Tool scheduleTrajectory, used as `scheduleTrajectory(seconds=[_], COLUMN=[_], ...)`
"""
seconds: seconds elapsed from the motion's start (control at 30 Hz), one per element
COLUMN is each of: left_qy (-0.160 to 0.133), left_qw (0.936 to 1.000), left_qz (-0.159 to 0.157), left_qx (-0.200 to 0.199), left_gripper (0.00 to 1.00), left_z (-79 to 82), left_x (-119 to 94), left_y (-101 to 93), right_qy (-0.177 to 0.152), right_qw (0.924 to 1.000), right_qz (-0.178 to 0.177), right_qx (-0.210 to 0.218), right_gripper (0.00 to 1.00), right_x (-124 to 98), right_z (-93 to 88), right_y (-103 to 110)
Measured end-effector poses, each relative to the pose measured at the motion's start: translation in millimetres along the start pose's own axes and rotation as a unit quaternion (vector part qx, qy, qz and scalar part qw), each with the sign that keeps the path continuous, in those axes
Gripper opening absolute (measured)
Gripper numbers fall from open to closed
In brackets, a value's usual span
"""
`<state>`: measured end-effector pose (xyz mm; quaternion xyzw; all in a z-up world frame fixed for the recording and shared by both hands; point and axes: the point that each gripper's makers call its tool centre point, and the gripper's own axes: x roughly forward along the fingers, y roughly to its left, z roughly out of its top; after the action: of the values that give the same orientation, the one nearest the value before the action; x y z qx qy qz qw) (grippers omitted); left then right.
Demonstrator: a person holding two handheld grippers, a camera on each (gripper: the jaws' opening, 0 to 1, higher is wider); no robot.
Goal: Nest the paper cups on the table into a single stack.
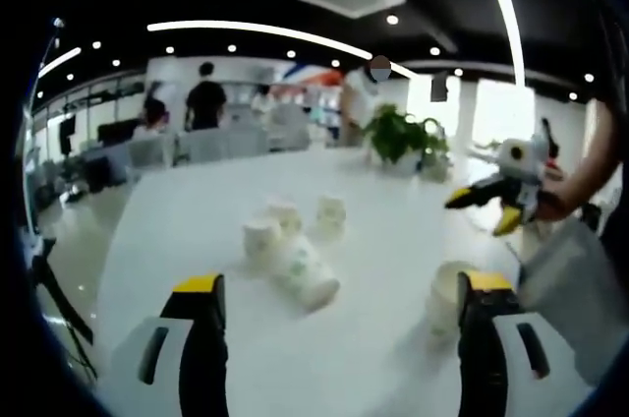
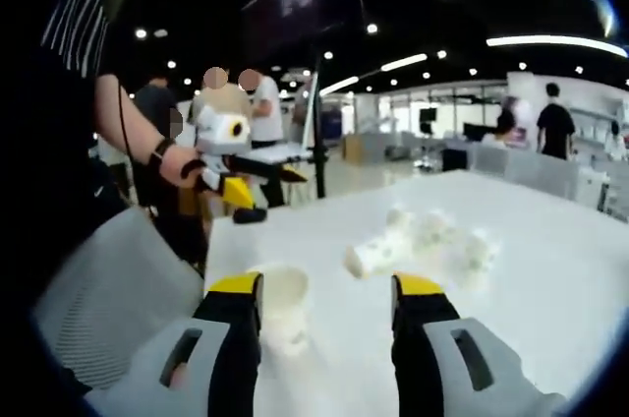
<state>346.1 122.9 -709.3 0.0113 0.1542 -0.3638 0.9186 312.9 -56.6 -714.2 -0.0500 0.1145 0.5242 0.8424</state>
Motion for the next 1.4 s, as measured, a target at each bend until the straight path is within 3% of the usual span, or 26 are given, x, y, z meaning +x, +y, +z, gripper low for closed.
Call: scheduleTrajectory(seconds=[0.5,0.8,1.4], left_qy=[0.0,0.0,0.017], left_qw=[0.9999,0.9999,0.9998], left_qz=[-0.013,-0.012,-0.001], left_qx=[0.001,-0.001,-0.011], left_gripper=[0.97,0.96,0.93], left_z=[2.1,1.1,-5.5], left_x=[6.7,7.5,13.7], left_y=[-3.3,-1.4,2.7], right_qy=[-0.003,0.0,0.001], right_qw=[0.9966,0.9908,0.9914], right_qz=[-0.081,-0.134,-0.129], right_qx=[0.015,0.023,0.022], right_gripper=[0.71,1.0,1.0], right_x=[-40.1,-57.2,-60.7], right_z=[-4.2,-9.4,-17.7], right_y=[-36.2,-56.8,-53.1])
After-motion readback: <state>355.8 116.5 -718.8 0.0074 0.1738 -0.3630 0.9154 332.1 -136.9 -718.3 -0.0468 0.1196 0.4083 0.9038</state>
